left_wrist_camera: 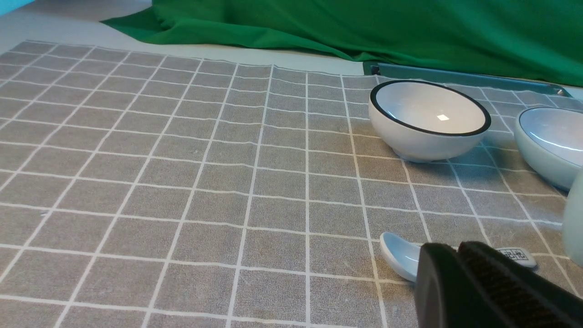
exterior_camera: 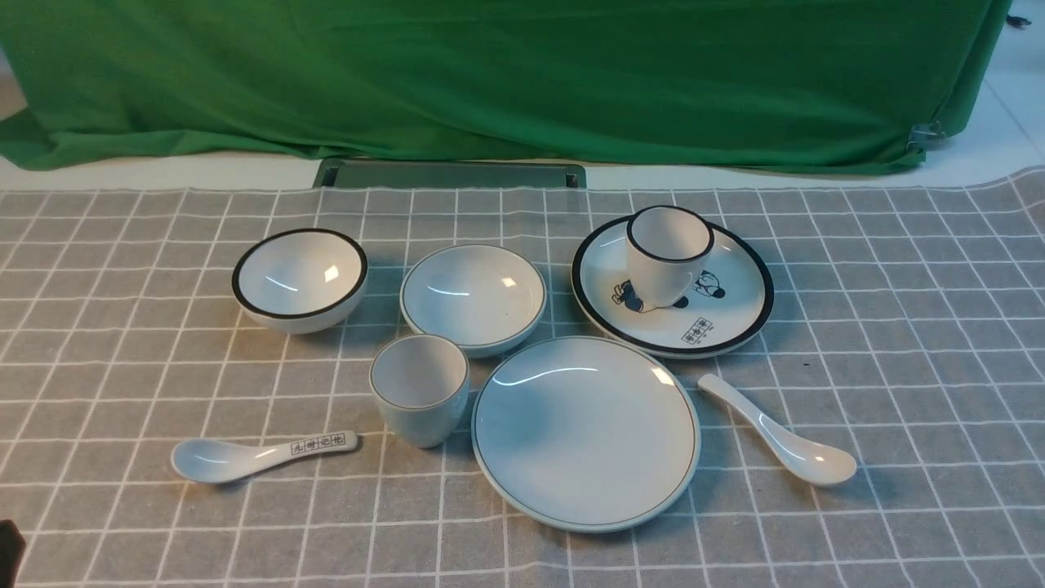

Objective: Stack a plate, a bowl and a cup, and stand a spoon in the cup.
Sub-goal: Use the left arm to grab a blue rice bowl

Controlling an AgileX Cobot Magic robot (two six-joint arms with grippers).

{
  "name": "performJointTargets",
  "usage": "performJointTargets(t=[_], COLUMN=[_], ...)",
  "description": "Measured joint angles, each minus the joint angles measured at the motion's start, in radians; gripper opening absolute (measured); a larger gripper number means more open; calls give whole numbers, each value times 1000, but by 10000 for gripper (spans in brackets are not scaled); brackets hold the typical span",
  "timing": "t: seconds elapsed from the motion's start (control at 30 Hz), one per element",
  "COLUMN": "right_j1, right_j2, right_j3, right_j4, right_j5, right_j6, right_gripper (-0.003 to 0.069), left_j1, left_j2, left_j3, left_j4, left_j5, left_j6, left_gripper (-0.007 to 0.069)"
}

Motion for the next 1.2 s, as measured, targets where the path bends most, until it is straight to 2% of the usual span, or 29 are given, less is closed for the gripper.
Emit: performJointTargets(t=[0.27,0.33,0.37,0.4,0.5,0.7,0.77,0.83,0.87,0.9,0.97,1.0,1.07,1.2], right_j1=[0,0,0,0,0,0,0,0,0,0,0,0,0,0], right_j2=[0,0,0,0,0,0,0,0,0,0,0,0,0,0], right_j3=[0,0,0,0,0,0,0,0,0,0,0,0,0,0], right_j4=[0,0,0,0,0,0,0,0,0,0,0,0,0,0], right_j5=[0,0,0,0,0,0,0,0,0,0,0,0,0,0], right_j6=[0,0,0,0,0,0,0,0,0,0,0,0,0,0], right_gripper=[242,242,242,242,242,242,242,242,242,242,242,242,242,242], left_j1=[0,0,0,0,0,-1,-11,-41,-71,-81,-144,-149,-217,-278], left_j2=[0,0,0,0,0,0,1,37,90,108,250,263,448,676], left_j3=[0,0,0,0,0,0,-18,-107,-180,-190,-327,-339,-481,-620], left_j4=[0,-93,-93,-196,-391,-434,-432,-398,-377,-373,-369,-369,-369,-368], left_j5=[-2,-55,-55,-105,-215,-307,-286,-214,-148,-128,15,15,185,304], left_j6=[-1,-66,-74,-135,-265,-319,-322,-286,-217,-205,-60,-46,74,188], left_gripper=[17,17,17,17,17,17,17,17,17,17,17,17,17,17])
